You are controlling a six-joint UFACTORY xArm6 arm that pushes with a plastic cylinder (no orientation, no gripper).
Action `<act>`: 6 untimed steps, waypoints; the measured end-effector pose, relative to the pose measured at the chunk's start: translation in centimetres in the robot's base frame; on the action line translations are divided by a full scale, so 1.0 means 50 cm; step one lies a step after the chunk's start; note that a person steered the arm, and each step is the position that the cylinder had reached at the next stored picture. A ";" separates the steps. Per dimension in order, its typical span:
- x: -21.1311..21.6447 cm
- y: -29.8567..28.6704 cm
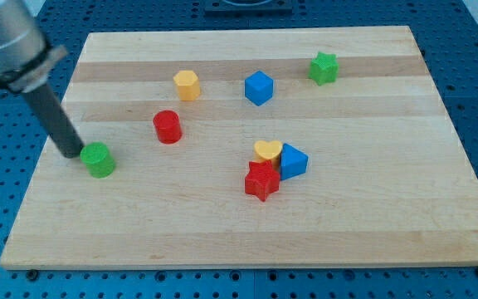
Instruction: Push the green circle to the bottom right of the red circle
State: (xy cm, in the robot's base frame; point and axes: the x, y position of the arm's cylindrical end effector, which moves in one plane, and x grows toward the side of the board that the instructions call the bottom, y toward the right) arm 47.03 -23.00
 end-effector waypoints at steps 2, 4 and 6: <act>-0.009 0.000; 0.096 0.081; 0.099 0.229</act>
